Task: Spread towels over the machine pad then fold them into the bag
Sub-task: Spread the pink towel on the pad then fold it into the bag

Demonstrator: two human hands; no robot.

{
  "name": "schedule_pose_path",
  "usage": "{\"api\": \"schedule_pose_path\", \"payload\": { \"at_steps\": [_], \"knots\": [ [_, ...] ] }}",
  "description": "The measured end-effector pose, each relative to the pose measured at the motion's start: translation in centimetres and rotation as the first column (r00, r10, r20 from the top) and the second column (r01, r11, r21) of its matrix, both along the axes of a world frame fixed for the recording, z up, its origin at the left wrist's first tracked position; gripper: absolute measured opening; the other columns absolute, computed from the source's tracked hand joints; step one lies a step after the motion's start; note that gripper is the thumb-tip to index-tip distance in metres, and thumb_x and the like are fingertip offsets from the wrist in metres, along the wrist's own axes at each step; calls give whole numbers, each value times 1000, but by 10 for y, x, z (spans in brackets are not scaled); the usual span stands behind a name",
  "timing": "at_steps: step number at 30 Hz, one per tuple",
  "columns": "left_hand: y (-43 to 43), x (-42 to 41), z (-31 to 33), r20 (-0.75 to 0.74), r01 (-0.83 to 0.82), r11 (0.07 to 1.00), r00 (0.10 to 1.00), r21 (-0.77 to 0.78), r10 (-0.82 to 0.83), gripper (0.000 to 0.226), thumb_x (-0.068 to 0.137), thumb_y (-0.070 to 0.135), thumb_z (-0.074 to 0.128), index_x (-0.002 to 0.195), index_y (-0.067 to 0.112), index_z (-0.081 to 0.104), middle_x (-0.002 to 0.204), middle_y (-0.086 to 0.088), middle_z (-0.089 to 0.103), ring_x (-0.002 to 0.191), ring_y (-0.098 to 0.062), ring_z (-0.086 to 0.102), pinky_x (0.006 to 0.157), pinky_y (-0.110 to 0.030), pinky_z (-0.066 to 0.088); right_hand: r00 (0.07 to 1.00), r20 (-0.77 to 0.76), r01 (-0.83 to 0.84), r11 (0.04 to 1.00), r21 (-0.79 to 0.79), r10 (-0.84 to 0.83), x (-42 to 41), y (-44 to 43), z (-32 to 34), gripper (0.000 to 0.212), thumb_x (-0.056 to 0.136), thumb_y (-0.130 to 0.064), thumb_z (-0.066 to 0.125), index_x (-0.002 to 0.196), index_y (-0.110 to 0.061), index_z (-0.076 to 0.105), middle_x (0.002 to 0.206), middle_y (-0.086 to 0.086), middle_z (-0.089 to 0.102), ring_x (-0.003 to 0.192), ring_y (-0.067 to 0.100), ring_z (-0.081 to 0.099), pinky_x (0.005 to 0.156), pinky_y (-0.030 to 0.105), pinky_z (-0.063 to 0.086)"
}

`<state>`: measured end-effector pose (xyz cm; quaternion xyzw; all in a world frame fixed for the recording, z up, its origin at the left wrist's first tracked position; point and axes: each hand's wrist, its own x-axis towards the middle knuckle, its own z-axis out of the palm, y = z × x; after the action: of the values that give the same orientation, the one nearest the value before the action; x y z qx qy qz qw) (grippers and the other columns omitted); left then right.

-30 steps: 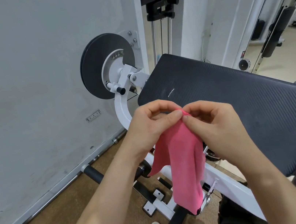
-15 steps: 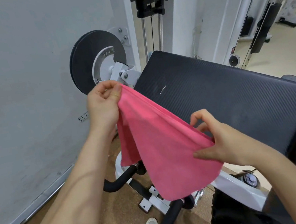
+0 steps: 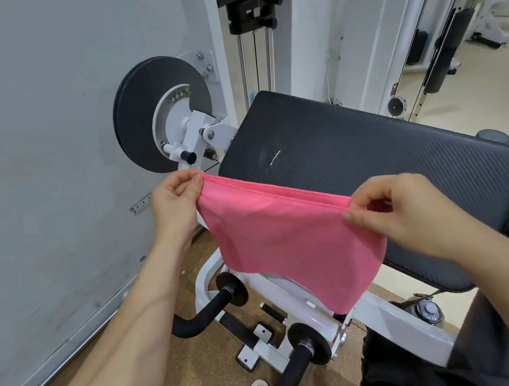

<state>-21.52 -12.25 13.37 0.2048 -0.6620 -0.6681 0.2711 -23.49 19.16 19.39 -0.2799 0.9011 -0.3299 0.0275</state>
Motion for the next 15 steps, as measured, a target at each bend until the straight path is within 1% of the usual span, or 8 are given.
{"api": "schedule_pose_path", "payload": {
  "at_steps": [2,4,5,7,8,10,13,15],
  "knots": [
    [2,-1,2,-21,10,999,1000,31,-10,17,92,5,62,88,19,71,69,11,69,66,-1,59,68,-20,47,1000,16,-27,998,53,27,-5,2,6,10,82,-32,75,72,-29,71,80,-12,68,79,5,63,75,29,50],
    [2,-2,4,-29,46,998,999,48,-44,18,92,4,62,90,19,73,73,8,70,70,-2,61,70,-21,50,998,30,-55,986,154,51,-9,5,13,7,82,-29,76,76,-27,71,82,-13,68,81,5,62,78,30,50],
    [2,-2,4,-32,74,996,997,55,-73,19,92,3,62,91,18,73,73,8,70,71,-3,62,71,-21,50,998,13,-55,977,204,54,-11,7,16,7,82,-28,76,78,-27,71,82,-14,67,81,4,61,78,30,49],
    [-1,-1,5,-31,126,990,992,61,-124,20,91,2,62,91,18,74,74,7,72,73,-4,63,72,-21,51,994,-98,-19,954,299,51,-13,10,18,5,84,-28,74,82,-28,70,82,-16,65,80,9,60,78,33,50],
    [-3,0,5,-25,145,988,989,54,-143,22,91,1,62,89,18,75,75,6,73,74,-5,64,74,-22,51,981,-185,7,939,344,61,-13,11,18,3,86,-28,72,84,-25,71,82,-14,65,81,14,60,77,35,50],
    [-4,0,4,-4,166,986,986,11,-166,26,91,1,62,85,22,76,78,5,74,78,-7,65,77,-24,52,937,-336,47,913,404,101,-15,11,14,9,87,-28,67,85,-20,72,84,-5,66,83,24,61,74,40,51],
    [-1,-1,1,27,129,988,992,-81,-127,28,91,-1,60,83,23,73,80,8,72,79,-2,65,79,-20,49,886,-446,67,916,396,128,-18,12,8,13,84,-26,68,78,-15,70,76,0,64,74,27,57,64,41,52],
    [2,-3,-2,30,100,986,995,-134,-97,29,91,-1,60,82,24,72,84,7,71,82,-2,65,82,-20,48,854,-503,71,928,365,132,-17,13,6,11,80,-23,74,73,-15,70,72,-2,63,70,26,53,60,37,50]
  ]
}}
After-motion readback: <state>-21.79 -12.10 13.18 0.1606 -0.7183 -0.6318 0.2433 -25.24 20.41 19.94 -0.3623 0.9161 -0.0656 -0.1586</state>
